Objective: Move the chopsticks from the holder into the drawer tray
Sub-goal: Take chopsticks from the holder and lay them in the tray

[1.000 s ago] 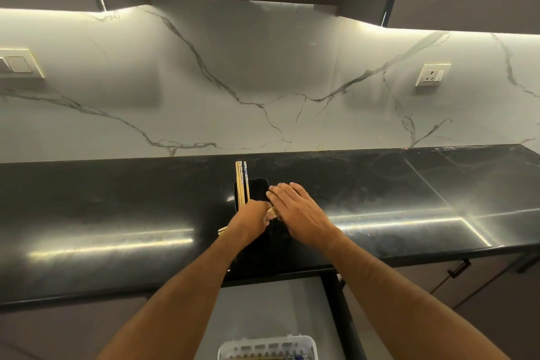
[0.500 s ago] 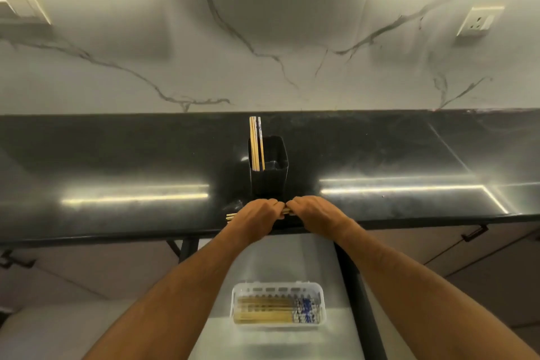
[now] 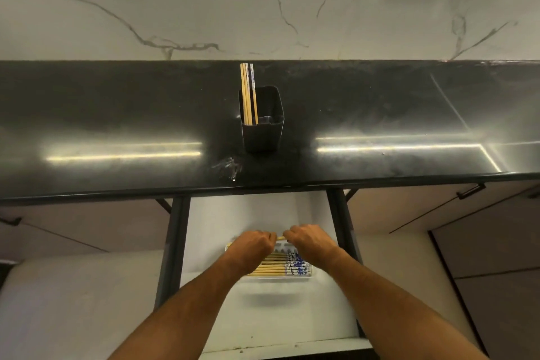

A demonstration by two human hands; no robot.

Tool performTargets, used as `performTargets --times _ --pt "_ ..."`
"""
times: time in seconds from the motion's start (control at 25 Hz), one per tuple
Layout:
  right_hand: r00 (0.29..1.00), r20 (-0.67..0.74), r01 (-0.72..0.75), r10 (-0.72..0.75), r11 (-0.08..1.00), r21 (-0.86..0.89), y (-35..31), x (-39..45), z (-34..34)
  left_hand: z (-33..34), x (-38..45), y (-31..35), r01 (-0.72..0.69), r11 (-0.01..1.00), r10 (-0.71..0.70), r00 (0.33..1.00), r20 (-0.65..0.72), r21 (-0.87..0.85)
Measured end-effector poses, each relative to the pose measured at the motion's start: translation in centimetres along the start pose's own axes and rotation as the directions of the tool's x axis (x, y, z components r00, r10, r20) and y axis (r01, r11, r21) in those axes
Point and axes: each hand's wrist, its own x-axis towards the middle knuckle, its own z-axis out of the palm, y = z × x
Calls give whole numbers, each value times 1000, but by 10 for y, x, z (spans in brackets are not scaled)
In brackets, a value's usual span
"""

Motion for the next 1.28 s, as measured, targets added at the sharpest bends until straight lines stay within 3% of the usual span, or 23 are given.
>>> performTargets --times 0.36,0.92,1.28 --pt "990 111 -89 85 995 34 -16 3 64 62 -2 10 131 991 -130 984 123 -4" --pt "986 -28 -163 163 987 2 -9 13 101 98 3 0 352 930 -350 936 39 -106" --pt "976 73 -206 206 979 -5 -5 24 100 99 5 -5 388 910 -385 922 50 -148"
